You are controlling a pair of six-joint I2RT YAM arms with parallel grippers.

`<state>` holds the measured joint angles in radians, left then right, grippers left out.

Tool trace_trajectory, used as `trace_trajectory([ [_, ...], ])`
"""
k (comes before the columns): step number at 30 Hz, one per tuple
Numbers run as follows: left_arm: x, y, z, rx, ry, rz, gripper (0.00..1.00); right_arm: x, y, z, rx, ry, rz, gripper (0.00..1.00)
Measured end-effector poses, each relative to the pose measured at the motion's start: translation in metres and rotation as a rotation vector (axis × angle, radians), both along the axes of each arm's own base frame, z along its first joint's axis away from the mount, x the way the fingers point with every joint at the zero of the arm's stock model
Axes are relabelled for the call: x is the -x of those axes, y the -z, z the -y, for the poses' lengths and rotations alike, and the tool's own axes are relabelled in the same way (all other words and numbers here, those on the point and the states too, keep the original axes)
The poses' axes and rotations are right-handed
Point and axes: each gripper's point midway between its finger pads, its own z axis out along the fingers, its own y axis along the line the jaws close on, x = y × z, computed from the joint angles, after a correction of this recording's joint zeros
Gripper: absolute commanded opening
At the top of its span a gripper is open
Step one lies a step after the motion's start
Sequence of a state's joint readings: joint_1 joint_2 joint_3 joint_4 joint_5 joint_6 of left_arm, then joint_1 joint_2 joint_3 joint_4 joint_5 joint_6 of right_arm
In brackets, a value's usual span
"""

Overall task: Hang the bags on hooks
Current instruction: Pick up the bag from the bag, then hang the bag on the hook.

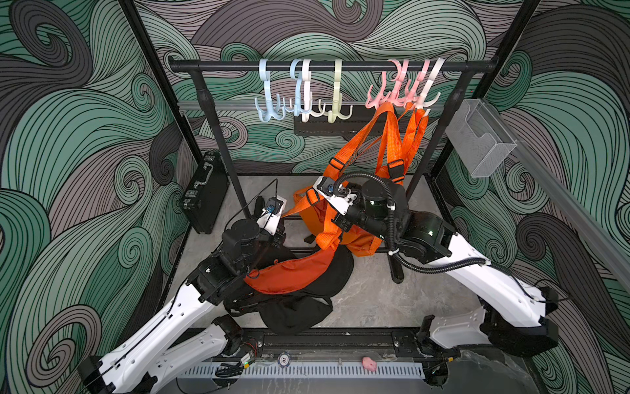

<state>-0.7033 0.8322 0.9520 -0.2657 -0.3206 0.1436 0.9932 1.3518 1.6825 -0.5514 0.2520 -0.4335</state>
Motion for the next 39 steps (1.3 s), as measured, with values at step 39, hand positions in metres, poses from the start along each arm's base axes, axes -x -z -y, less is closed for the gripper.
trace_trajectory([
  [39, -0.084, -0.183, 0.126, 0.178, 0.148, -0.082, 0.00, -0.123, -0.157, 0.072, -0.547, 0.073, -0.104, 0.00],
])
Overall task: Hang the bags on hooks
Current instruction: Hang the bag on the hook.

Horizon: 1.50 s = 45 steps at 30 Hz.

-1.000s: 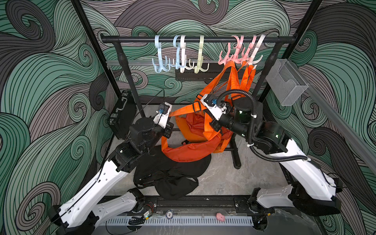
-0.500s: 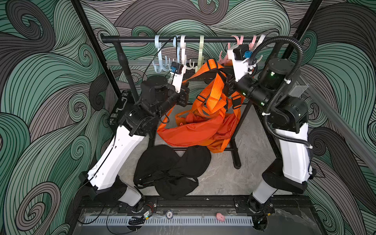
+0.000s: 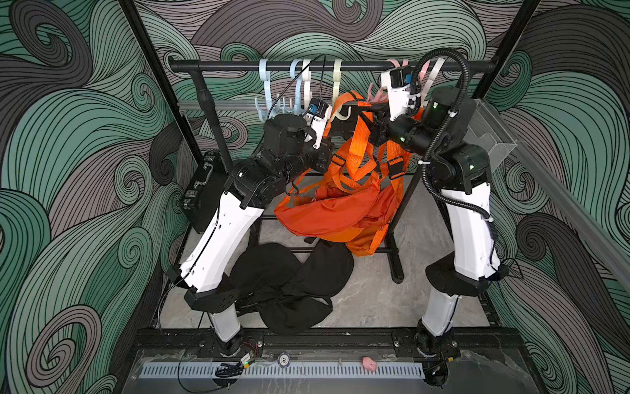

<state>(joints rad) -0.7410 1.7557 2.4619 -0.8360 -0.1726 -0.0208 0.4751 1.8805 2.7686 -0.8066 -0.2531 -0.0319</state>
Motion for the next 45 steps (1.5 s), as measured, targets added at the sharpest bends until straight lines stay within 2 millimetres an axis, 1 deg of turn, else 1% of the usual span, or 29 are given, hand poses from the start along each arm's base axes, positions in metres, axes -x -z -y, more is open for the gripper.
trace_trajectory([
  [3, -0.002, 0.001, 0.006, -0.002, 0.003, -0.005, 0.00, -0.004, 0.002, 0.003, -0.011, 0.000, -0.013, 0.00],
  [6, -0.005, 0.010, 0.013, -0.019, 0.008, -0.022, 0.00, -0.004, 0.003, 0.002, -0.021, -0.017, -0.027, 0.00],
  [9, -0.006, 0.019, 0.017, -0.041, 0.006, -0.041, 0.00, -0.008, 0.013, -0.003, -0.017, -0.037, -0.056, 0.00],
  [12, -0.009, 0.032, 0.019, -0.064, 0.000, -0.062, 0.00, -0.014, 0.038, -0.010, 0.008, -0.048, -0.119, 0.00],
  [15, -0.014, 0.055, 0.023, -0.102, -0.004, -0.101, 0.00, -0.016, 0.066, -0.017, 0.036, -0.057, -0.183, 0.00],
  [17, -0.020, 0.066, 0.028, -0.112, -0.007, -0.111, 0.00, -0.015, 0.073, -0.018, 0.038, -0.055, -0.185, 0.00],
  [19, -0.024, 0.067, 0.031, -0.101, -0.010, -0.101, 0.00, -0.008, 0.074, -0.016, 0.033, -0.049, -0.171, 0.00],
  [21, -0.024, 0.064, 0.033, -0.091, -0.006, -0.092, 0.00, 0.000, 0.073, -0.008, 0.029, -0.028, -0.158, 0.00],
  [25, -0.024, 0.060, 0.038, -0.071, 0.014, -0.079, 0.00, 0.006, 0.071, 0.018, 0.017, 0.047, -0.136, 0.00],
  [26, -0.022, 0.058, 0.041, -0.064, 0.024, -0.074, 0.06, 0.006, 0.072, 0.025, 0.011, 0.070, -0.135, 0.00],
  [28, -0.020, 0.055, 0.045, -0.054, 0.039, -0.065, 0.13, 0.003, 0.074, 0.041, -0.002, 0.117, -0.134, 0.00],
  [29, -0.019, 0.055, 0.046, -0.053, 0.045, -0.065, 0.19, 0.001, 0.077, 0.051, -0.006, 0.148, -0.139, 0.00],
  [30, -0.018, 0.056, 0.047, -0.058, 0.049, -0.065, 0.25, 0.000, 0.082, 0.060, -0.007, 0.176, -0.149, 0.00],
  [32, -0.017, 0.058, 0.049, -0.064, 0.056, -0.070, 0.42, -0.001, 0.091, 0.077, -0.010, 0.230, -0.171, 0.00],
  [35, -0.016, 0.065, 0.052, -0.076, 0.063, -0.081, 0.61, -0.001, 0.095, 0.088, -0.015, 0.261, -0.184, 0.01],
  [36, -0.015, 0.069, 0.052, -0.087, 0.067, -0.084, 0.66, -0.001, 0.095, 0.088, -0.017, 0.258, -0.183, 0.09],
  [37, -0.014, 0.074, 0.052, -0.098, 0.065, -0.092, 0.72, 0.000, 0.095, 0.087, -0.020, 0.251, -0.184, 0.18],
  [38, -0.013, 0.080, 0.049, -0.108, 0.061, -0.100, 0.80, 0.001, 0.094, 0.085, -0.022, 0.238, -0.186, 0.30],
  [40, -0.008, 0.092, 0.041, -0.133, 0.051, -0.120, 0.90, 0.003, 0.094, 0.081, -0.029, 0.220, -0.190, 0.43],
  [41, -0.004, 0.098, 0.035, -0.145, 0.042, -0.129, 0.96, 0.005, 0.094, 0.080, -0.033, 0.212, -0.191, 0.48],
  [42, 0.000, 0.102, 0.029, -0.155, 0.033, -0.134, 0.98, 0.007, 0.094, 0.079, -0.033, 0.209, -0.189, 0.51],
  [43, 0.006, 0.105, 0.021, -0.164, 0.025, -0.139, 0.98, 0.010, 0.094, 0.079, -0.035, 0.204, -0.188, 0.54],
  [45, 0.018, 0.109, 0.003, -0.174, 0.002, -0.138, 0.99, 0.019, 0.093, 0.077, -0.034, 0.194, -0.178, 0.57],
])
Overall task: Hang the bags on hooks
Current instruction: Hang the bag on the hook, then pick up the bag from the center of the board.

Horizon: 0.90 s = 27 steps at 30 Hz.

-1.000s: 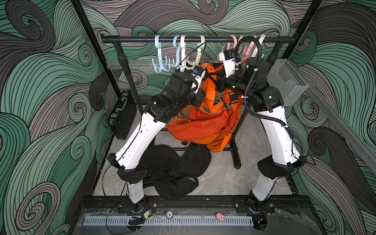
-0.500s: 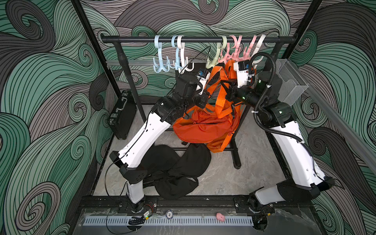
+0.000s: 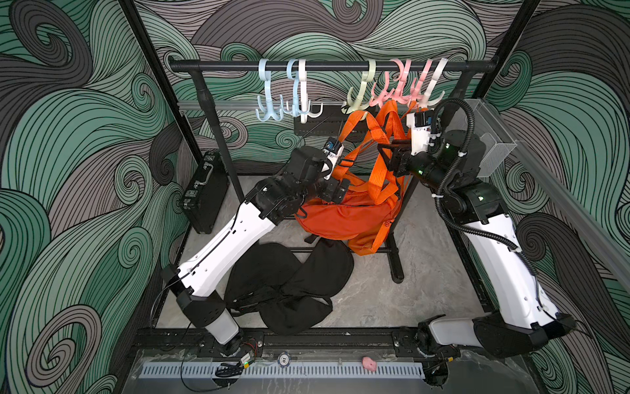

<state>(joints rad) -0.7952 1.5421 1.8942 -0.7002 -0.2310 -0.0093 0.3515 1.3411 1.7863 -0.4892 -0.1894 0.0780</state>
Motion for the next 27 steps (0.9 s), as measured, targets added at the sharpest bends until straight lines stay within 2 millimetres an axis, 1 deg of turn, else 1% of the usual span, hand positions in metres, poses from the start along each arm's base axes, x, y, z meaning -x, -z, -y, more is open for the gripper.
trace_trajectory([
  [3, 0.020, 0.004, -0.035, -0.011, -0.056, 0.025, 0.99, 0.023, -0.008, -0.006, 0.013, -0.020, 0.041, 0.60],
  [5, 0.032, 0.008, -0.064, -0.022, -0.119, 0.056, 0.99, 0.045, -0.021, -0.012, 0.021, -0.037, 0.095, 0.60],
  [8, 0.041, 0.028, -0.108, -0.059, -0.238, 0.083, 0.99, 0.077, -0.035, -0.021, 0.022, -0.075, 0.166, 0.62],
  [9, 0.041, 0.037, -0.122, -0.074, -0.285, 0.086, 0.99, 0.086, -0.034, -0.025, 0.022, -0.090, 0.178, 0.63],
  [10, 0.041, 0.048, -0.137, -0.088, -0.336, 0.086, 0.99, 0.094, -0.030, -0.029, 0.027, -0.106, 0.179, 0.64],
  [12, 0.042, 0.070, -0.161, -0.109, -0.417, 0.080, 0.99, 0.106, -0.013, -0.039, 0.040, -0.131, 0.166, 0.65],
  [13, 0.044, 0.081, -0.172, -0.116, -0.450, 0.077, 0.99, 0.111, 0.001, -0.047, 0.055, -0.148, 0.145, 0.65],
  [15, 0.050, 0.095, -0.188, -0.125, -0.499, 0.080, 0.99, 0.115, 0.038, -0.067, 0.104, -0.174, 0.082, 0.65],
  [16, 0.053, 0.098, -0.193, -0.121, -0.518, 0.088, 0.99, 0.118, 0.063, -0.079, 0.134, -0.193, 0.035, 0.66],
  [18, 0.055, 0.094, -0.202, -0.100, -0.554, 0.115, 0.99, 0.122, 0.121, -0.102, 0.200, -0.236, -0.073, 0.69],
  [20, 0.056, 0.082, -0.209, -0.053, -0.597, 0.159, 0.99, 0.130, 0.191, -0.121, 0.297, -0.283, -0.198, 0.69],
  [22, 0.059, 0.072, -0.218, -0.005, -0.639, 0.200, 0.99, 0.140, 0.250, -0.139, 0.388, -0.335, -0.303, 0.69],
  [23, 0.061, 0.069, -0.223, 0.016, -0.663, 0.218, 0.99, 0.146, 0.276, -0.149, 0.429, -0.370, -0.349, 0.68],
  [25, 0.064, 0.067, -0.232, 0.038, -0.700, 0.241, 0.98, 0.156, 0.317, -0.171, 0.495, -0.422, -0.419, 0.66],
  [26, 0.066, 0.066, -0.237, 0.046, -0.719, 0.249, 0.99, 0.157, 0.334, -0.181, 0.517, -0.434, -0.447, 0.65],
  [27, 0.067, 0.065, -0.239, 0.053, -0.729, 0.256, 0.99, 0.157, 0.348, -0.187, 0.539, -0.435, -0.469, 0.64],
])
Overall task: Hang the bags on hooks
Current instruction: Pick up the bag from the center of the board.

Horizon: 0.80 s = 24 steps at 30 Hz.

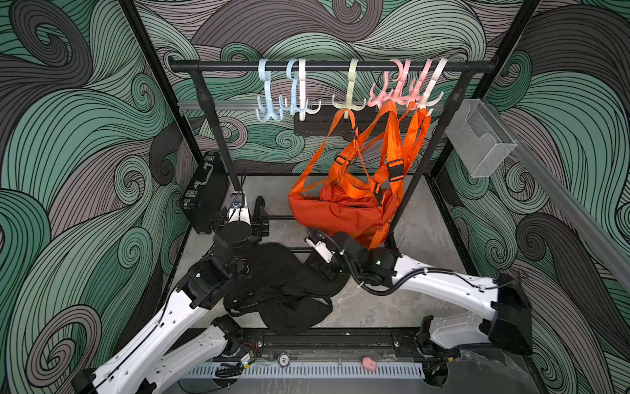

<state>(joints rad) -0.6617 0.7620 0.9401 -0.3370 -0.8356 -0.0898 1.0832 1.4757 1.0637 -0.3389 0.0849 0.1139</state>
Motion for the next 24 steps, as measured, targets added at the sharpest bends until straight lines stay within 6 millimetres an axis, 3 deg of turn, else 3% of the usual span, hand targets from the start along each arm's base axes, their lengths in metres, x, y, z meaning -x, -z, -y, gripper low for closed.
trace_trajectory([
  [4, 0.001, -0.004, -0.005, 0.010, -0.026, 0.021, 0.99, -0.024, 0.040, -0.021, 0.076, 0.053, -0.022, 0.61],
  [10, 0.001, -0.002, -0.006, 0.009, -0.035, 0.024, 0.99, -0.075, 0.053, -0.044, 0.078, 0.184, 0.012, 0.52],
  [17, 0.000, -0.001, -0.005, 0.013, -0.034, 0.029, 0.99, -0.128, 0.088, -0.017, 0.069, 0.409, -0.050, 0.58],
  [24, -0.001, 0.000, -0.005, 0.008, -0.034, 0.026, 0.99, -0.147, 0.116, -0.024, 0.053, 0.502, -0.092, 0.54],
])
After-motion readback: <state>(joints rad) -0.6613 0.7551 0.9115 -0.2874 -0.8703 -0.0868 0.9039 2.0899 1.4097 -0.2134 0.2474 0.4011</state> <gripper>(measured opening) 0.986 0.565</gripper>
